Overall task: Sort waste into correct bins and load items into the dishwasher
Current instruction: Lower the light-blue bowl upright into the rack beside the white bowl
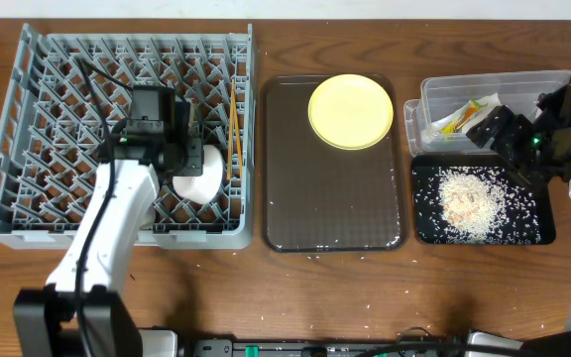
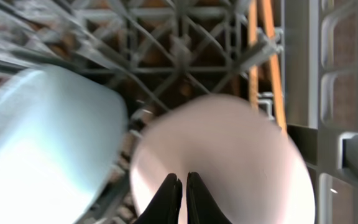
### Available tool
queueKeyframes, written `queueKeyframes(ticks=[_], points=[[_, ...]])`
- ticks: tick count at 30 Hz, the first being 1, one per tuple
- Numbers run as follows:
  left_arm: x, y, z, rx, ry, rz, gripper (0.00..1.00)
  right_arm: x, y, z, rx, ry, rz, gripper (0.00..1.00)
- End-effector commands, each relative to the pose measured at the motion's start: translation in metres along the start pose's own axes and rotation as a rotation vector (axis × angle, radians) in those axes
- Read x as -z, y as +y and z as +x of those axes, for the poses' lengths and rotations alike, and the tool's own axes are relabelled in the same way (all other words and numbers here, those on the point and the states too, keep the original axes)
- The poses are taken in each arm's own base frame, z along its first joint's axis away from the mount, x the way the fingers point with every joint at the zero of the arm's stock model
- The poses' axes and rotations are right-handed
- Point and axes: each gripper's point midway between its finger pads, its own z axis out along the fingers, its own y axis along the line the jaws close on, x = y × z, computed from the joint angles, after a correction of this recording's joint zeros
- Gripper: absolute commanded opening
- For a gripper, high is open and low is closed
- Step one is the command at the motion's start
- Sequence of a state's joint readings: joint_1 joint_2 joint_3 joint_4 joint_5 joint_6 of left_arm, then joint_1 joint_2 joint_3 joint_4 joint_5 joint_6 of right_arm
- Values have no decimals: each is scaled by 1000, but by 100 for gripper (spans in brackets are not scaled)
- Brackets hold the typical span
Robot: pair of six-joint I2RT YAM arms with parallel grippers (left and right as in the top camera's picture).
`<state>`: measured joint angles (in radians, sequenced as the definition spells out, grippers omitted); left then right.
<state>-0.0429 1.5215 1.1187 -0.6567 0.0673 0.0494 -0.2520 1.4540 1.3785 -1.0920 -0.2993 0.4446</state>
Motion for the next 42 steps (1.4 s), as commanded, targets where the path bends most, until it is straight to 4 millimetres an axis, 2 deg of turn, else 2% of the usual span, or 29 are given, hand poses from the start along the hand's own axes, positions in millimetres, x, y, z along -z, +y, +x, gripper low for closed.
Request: queueKeyframes(ticks=[1, 3, 5, 7, 10, 11, 16, 19, 24, 27, 29, 31, 35, 42], points=[[-12, -32, 13, 17, 71, 164, 8, 2, 3, 0, -6, -1, -9, 99], [-2, -71, 12, -10, 68, 340, 8, 2, 3, 0, -6, -2, -9, 99], [3, -76, 11, -32, 55, 336, 8, 2, 3, 0, -6, -2, -9, 99], [10, -73, 6, -45, 27, 298, 8, 2, 3, 0, -6, -1, -9, 99], [29, -45, -8, 8, -43, 139, 8, 2, 3, 0, -6, -1, -9, 99], [46, -10, -16, 48, -111, -23, 8, 2, 3, 0, -6, -1, -9, 99], [68, 54, -28, 146, -201, -268, 8, 2, 3, 0, -7, 0, -8, 99], [58, 77, -32, 193, -209, -299, 8, 2, 3, 0, -6, -1, -9, 99], [21, 100, -29, 208, -143, -328, 8, 2, 3, 2, -8, 6, -7, 99], [3, 100, -17, 182, -67, -324, 8, 2, 5, 4, -9, 17, -22, 99], [0, 90, -11, 184, -41, -271, 8, 2, 6, 4, -9, 17, -24, 99], [7, 71, -8, 199, -30, -193, 8, 2, 6, 4, -9, 17, -24, 99], [26, 51, -7, 192, -52, -160, 8, 2, 6, 4, -8, 17, -24, 99], [45, 35, -4, 154, -71, -140, 8, 2, 7, 2, -6, 10, -27, 99]])
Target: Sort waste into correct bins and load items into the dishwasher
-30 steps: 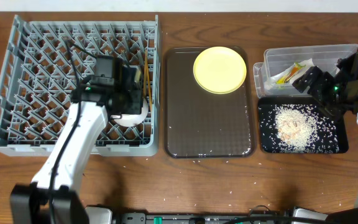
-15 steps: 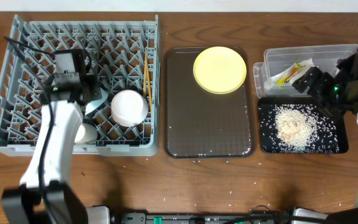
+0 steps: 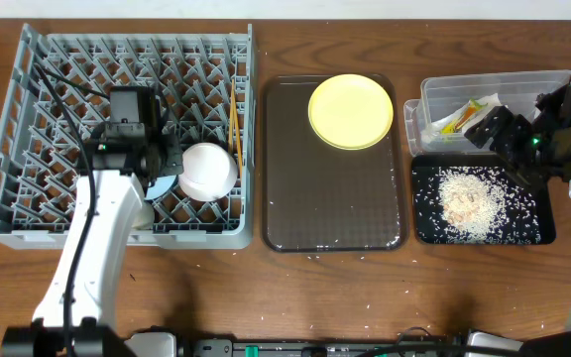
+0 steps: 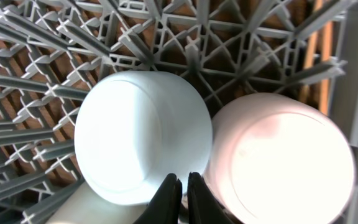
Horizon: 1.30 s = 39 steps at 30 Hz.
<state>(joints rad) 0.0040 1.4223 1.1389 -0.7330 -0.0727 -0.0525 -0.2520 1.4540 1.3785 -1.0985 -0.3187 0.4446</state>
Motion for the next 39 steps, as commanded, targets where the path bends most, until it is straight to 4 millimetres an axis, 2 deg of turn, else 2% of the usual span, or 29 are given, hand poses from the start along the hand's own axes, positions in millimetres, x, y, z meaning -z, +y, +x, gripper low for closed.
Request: queueKeyframes(ticks=[1, 3, 4, 7, 8, 11, 12, 15, 18, 21, 22, 23, 25, 27, 28, 31, 34, 35, 36, 39], points=[[11, -4, -2, 8, -19, 21, 9, 2, 4, -1, -4, -4, -12, 99], [17, -15, -3, 4, -30, 77, 8, 2, 5, -1, -3, -3, -15, 99], [21, -27, -5, 3, -39, 145, 8, 1, 7, 1, 5, 3, -26, 99], [37, -72, -9, -18, -60, 385, 13, 0, 39, 9, 216, 26, -160, 99], [46, -93, -8, -42, -63, 484, 27, -2, 57, 20, 313, 41, -201, 98], [54, -111, -4, -69, -54, 565, 47, -15, 75, 42, 418, 74, -171, 95], [56, -116, -3, -70, -47, 594, 63, -23, 79, 51, 455, 88, -144, 93], [71, -135, 3, -41, -6, 729, 73, -54, 85, 75, 488, 105, -55, 83], [92, -154, 10, -54, 29, 894, 75, -93, 87, 91, 417, 82, 34, 77], [101, -155, 16, -50, 45, 915, 75, -135, 91, 97, 266, 52, 51, 79], [101, -151, 17, -47, 43, 891, 74, -147, 93, 97, 217, 48, 46, 85], [100, -146, 18, -45, 37, 856, 74, -160, 97, 97, 168, 44, 34, 84], [98, -133, 21, -38, 24, 770, 74, -179, 102, 94, 135, 36, 16, 80], [105, -125, 25, -37, 8, 727, 74, -199, 106, 90, 108, 26, -1, 72], [108, -122, 26, -38, -4, 714, 75, -207, 107, 89, 97, 22, -6, 72], [120, -114, 24, -43, -59, 685, 74, -230, 104, 89, 68, 24, -2, 70], [130, -108, 22, -46, -109, 663, 74, -251, 91, 96, 40, 50, 35, 64], [133, -106, 22, -47, -121, 658, 74, -256, 87, 99, 40, 59, 47, 61], [135, -105, 21, -48, -132, 656, 75, -260, 83, 101, 40, 67, 59, 54], [138, -104, 21, -49, -146, 655, 74, -262, 76, 101, 52, 77, 77, 17]])
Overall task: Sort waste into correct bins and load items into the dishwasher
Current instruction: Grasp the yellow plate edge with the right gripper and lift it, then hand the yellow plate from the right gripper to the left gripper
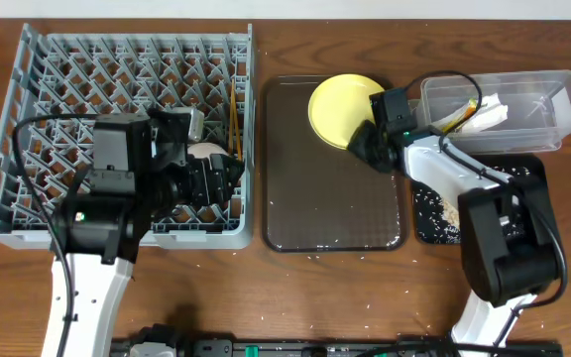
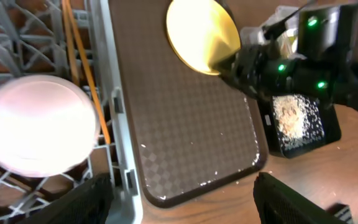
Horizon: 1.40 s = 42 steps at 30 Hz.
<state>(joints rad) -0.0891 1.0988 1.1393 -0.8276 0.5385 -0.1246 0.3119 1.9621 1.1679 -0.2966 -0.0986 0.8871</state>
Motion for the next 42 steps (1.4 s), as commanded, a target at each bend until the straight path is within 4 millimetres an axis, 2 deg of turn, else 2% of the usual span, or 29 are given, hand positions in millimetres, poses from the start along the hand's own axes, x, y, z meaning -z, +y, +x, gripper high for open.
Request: queueKeyframes(ticks=[1, 2, 3, 7, 11, 14, 17, 20, 22, 25, 30, 33, 35, 37, 39, 42], points=[[7, 1, -5, -13, -33, -29, 74, -16, -27, 14, -25, 57, 82, 8], [7, 1, -5, -12, -32, -29, 74, -10, -28, 17, -26, 87, 74, 1], [7, 1, -5, -12, -32, -29, 75, -5, -27, 17, -21, 104, 63, 1], [7, 1, -8, -17, -42, -27, 74, 36, -18, 5, 63, 131, -34, 1], [7, 0, -14, -23, -63, -23, 75, 95, 15, -16, 290, 68, -250, 1], [3, 1, -18, -11, -70, -20, 79, 161, 47, -22, 506, -14, -483, 1], [-4, 2, -18, 29, -51, -12, 81, 200, 60, -21, 554, -72, -566, 1], [-12, -16, -20, 20, -34, 86, 81, 223, 72, -12, 598, -104, -608, 1], [-23, -29, -23, -6, -27, 131, 81, 228, 85, 3, 642, -95, -636, 1], [-31, -37, -24, -14, -19, 154, 81, 223, 92, 16, 670, -76, -631, 1], [-36, -49, -25, -50, -24, 180, 80, 219, 106, 35, 742, -73, -634, 1], [-36, -49, -25, -50, -24, 180, 71, 221, 112, 40, 763, -73, -654, 1], [-36, -49, -25, -49, -22, 179, 71, 220, 111, 38, 760, -79, -643, 1], [-36, -43, -22, -41, -16, 149, 72, 218, 103, 26, 723, -99, -613, 1], [-36, -30, -18, -27, -8, 74, 73, 219, 93, 8, 670, -122, -593, 1], [-33, -28, -17, -30, -10, 61, 75, 220, 74, -17, 590, -153, -556, 1]])
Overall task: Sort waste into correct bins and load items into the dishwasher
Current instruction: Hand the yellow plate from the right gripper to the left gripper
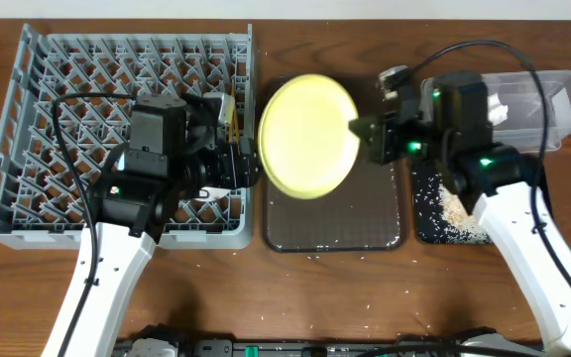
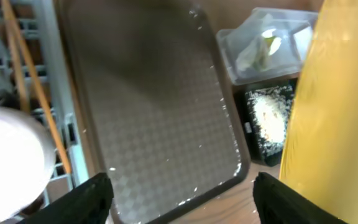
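Observation:
The yellow plate (image 1: 307, 136) hangs tilted above the brown tray (image 1: 335, 218), with my right gripper (image 1: 365, 135) shut on its right rim. In the left wrist view the plate (image 2: 344, 106) fills the right side, close to the camera. My left gripper (image 1: 244, 164) is wide open at the right edge of the grey dish rack (image 1: 28, 119), just left of the plate, with nothing between its fingers (image 2: 89, 199). A white bowl (image 2: 8, 162) sits upside down in the rack, next to orange chopsticks (image 1: 232, 119).
A clear bin (image 1: 528, 94) holding wrappers stands at the back right. In front of it is a black tray (image 1: 429, 213) of spilled rice, partly under my right arm. Rice grains lie scattered on the wooden table (image 1: 295, 297).
The plate lay on the tray with my right gripper at its edge; now it is up off the tray, tilted, in that gripper. My left gripper stays open and has shifted right.
My left gripper was shut low in the rack at the white bowl, right arm over the bins. Then the left stood shut above two upturned bowls. Later it was raised and open while the right reached the plate's rim. Now the plate is held aloft.

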### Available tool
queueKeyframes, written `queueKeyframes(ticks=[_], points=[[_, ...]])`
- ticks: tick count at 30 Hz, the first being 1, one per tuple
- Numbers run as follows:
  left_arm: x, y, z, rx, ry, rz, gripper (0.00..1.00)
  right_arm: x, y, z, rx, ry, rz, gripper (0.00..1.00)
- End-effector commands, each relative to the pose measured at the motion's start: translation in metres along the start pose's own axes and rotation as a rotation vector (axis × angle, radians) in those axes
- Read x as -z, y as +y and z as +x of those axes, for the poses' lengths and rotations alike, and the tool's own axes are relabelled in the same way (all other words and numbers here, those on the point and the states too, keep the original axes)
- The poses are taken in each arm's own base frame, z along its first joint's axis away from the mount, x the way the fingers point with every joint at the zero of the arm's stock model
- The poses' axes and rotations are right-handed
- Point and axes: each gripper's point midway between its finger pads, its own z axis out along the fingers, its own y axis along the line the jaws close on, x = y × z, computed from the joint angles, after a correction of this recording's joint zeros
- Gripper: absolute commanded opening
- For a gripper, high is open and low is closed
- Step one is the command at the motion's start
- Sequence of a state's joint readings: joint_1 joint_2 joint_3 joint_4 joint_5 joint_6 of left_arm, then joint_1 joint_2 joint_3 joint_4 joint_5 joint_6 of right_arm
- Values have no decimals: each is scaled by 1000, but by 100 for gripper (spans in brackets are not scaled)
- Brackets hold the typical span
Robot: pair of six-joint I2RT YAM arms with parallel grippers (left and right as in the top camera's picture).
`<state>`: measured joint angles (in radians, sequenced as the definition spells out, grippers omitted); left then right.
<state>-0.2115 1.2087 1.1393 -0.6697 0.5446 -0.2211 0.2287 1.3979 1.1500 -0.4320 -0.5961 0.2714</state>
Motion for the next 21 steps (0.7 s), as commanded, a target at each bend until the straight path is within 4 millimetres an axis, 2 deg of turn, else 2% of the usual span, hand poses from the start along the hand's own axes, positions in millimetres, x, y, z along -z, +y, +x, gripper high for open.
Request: queueKeyframes(ticks=[1, 4, 6, 8, 16, 18, 21], points=[[8, -3, -5, -26, -35, -23, 75, 20, -38, -16, -94, -60, 85, 1], [11, -6, -7, -34, -48, -10, 77, 29, -54, -19, -133, -78, 116, 1], [14, -16, -10, -48, -58, 39, 77, 29, -55, -18, -140, -73, 118, 1], [15, -33, -15, -76, -73, 126, 77, 22, -44, -13, -126, -52, 98, 1], [16, -45, -20, -101, -92, 187, 76, -5, 17, 4, 3, 18, -46, 1], [16, -45, -20, -102, -92, 188, 69, -8, 26, 5, 25, 21, -66, 1], [16, -43, -21, -102, -97, 174, 49, -9, 35, 7, 48, 28, -97, 1]])
